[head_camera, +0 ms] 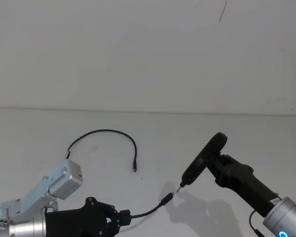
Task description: Pick up the data cable with the one hand.
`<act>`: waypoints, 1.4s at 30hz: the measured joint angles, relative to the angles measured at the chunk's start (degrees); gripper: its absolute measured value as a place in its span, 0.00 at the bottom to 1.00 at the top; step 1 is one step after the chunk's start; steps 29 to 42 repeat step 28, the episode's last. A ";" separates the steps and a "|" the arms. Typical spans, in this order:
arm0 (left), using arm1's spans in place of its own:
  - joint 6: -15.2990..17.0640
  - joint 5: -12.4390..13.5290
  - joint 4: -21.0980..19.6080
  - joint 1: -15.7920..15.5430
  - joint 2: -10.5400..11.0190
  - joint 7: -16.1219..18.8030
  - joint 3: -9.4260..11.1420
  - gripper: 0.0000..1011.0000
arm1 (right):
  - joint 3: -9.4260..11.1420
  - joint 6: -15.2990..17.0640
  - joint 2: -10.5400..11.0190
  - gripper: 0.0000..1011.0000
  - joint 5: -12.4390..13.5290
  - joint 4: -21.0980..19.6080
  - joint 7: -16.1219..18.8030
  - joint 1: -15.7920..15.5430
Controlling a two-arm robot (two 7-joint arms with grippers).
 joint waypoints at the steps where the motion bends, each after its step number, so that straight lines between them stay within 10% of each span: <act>1: 0.00 0.00 0.00 0.00 0.00 0.00 0.00 0.05 | -0.09 0.15 -0.01 0.27 0.19 0.07 -0.02 0.13; 42: 0.00 0.00 0.00 0.00 0.00 0.00 0.00 0.05 | -1.70 1.45 0.95 0.27 0.88 0.10 -1.84 1.25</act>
